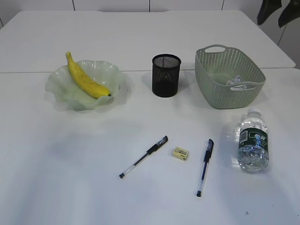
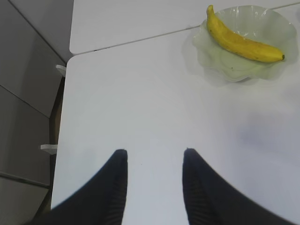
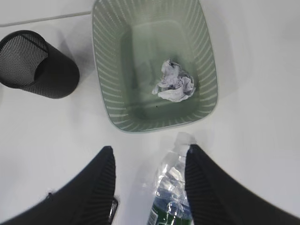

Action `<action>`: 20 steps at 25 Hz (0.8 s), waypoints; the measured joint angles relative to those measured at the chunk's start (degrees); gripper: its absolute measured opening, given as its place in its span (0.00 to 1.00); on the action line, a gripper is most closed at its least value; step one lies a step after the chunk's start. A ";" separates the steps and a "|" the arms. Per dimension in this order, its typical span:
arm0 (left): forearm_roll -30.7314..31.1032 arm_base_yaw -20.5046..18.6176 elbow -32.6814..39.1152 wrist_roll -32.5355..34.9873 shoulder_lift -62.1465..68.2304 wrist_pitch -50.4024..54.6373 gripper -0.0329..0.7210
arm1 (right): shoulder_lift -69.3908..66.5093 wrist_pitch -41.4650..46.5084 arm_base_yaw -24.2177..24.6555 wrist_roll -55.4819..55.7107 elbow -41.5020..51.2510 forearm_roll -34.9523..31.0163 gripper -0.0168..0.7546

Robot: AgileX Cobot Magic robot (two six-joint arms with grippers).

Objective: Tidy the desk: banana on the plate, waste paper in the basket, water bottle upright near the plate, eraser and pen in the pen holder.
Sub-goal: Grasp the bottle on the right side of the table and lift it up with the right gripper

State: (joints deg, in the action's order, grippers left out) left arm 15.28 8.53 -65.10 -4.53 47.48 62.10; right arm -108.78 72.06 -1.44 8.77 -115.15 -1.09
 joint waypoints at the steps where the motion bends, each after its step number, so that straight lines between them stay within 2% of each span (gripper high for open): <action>1: 0.00 0.00 0.00 0.00 0.00 0.00 0.41 | 0.84 0.00 0.00 0.00 0.98 0.16 0.49; 20: 0.00 0.00 0.00 0.00 0.00 -1.09 0.41 | 10.32 -0.21 0.00 0.00 19.33 1.09 0.49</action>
State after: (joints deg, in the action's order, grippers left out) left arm 15.28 8.53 -65.10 -4.53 47.48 61.02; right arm -98.46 71.84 -1.44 8.77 -95.82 0.00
